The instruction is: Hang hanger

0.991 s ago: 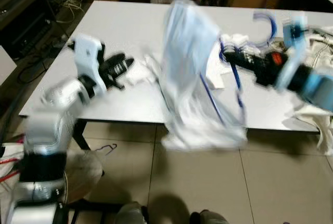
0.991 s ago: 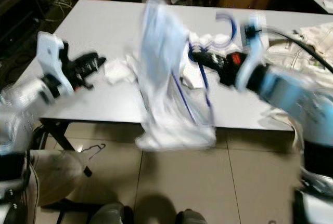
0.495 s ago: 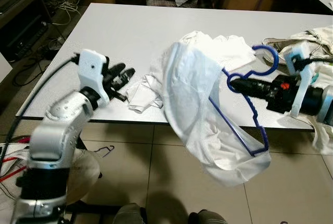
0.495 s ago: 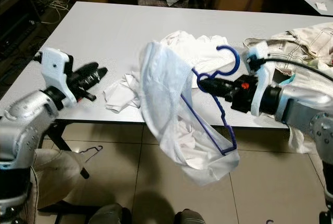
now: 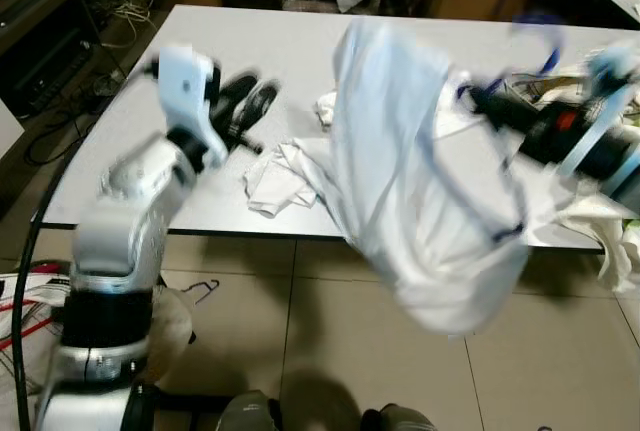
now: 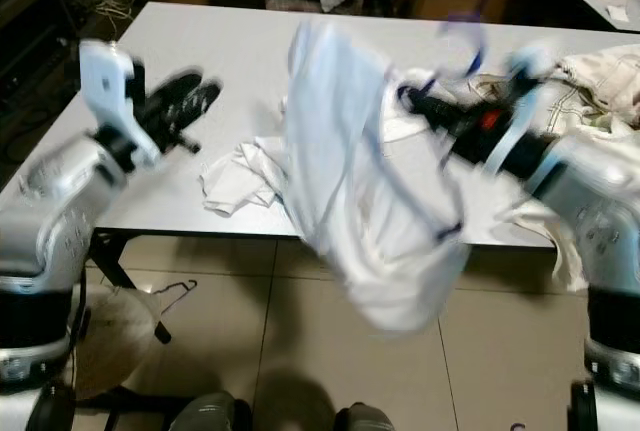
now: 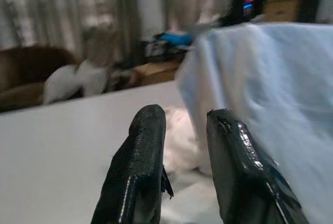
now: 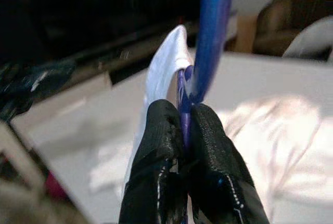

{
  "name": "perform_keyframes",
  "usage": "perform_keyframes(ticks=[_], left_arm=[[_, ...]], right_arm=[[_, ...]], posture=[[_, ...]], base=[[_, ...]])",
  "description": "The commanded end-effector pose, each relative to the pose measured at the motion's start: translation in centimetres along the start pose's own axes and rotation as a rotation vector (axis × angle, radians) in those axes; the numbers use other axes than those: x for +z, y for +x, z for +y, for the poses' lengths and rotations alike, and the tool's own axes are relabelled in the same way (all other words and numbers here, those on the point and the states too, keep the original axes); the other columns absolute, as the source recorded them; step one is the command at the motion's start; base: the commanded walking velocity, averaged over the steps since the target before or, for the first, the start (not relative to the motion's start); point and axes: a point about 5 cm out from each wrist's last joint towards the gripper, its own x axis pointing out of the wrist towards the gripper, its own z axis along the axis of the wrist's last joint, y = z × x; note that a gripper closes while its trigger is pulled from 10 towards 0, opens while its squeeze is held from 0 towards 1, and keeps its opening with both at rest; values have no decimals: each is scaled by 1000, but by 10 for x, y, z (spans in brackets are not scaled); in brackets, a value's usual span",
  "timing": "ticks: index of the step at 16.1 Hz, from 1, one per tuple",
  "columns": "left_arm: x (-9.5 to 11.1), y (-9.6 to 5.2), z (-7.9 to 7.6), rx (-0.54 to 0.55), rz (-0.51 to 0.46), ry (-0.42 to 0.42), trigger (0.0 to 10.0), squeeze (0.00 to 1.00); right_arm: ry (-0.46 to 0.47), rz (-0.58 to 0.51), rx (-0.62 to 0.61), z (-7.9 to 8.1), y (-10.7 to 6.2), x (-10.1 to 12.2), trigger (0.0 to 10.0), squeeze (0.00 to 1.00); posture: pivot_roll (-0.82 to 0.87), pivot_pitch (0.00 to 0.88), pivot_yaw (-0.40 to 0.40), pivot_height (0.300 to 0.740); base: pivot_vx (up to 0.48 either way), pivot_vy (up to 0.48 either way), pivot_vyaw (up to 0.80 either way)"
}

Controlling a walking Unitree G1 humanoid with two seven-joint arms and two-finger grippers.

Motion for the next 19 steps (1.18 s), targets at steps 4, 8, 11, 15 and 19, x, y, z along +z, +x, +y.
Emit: perform_keyframes(ticks=[4, 8, 11, 15, 19], left_arm=[[-5, 26, -24, -188, 15, 22, 10000, 1000], [-2, 35, -23, -226, -26, -3, 10000, 1000], [13, 7, -22, -496, -19, -64, 10000, 0], [-8, -2, -23, -542, 139, 36, 10000, 0], [-24, 5, -33, -480, 146, 116, 10000, 0]], right_arm=[[-7, 31, 183, -5, -8, -5, 10000, 0], [-56, 108, 318, 6, -5, -10, 10000, 0], [-111, 149, 301, 0, -1, -10, 10000, 0], [-124, 149, 349, 0, 2, -6, 10000, 0], [-130, 148, 369, 1, 5, -6, 10000, 0]], posture=[[-97, 0, -7, 740], [-114, 0, 0, 740], [-114, 0, 0, 740], [-103, 0, -11, 740], [-101, 0, -10, 740]], base=[[0, 0, 0], [0, 0, 0], [0, 0, 0], [0, 0, 0], [0, 0, 0]])
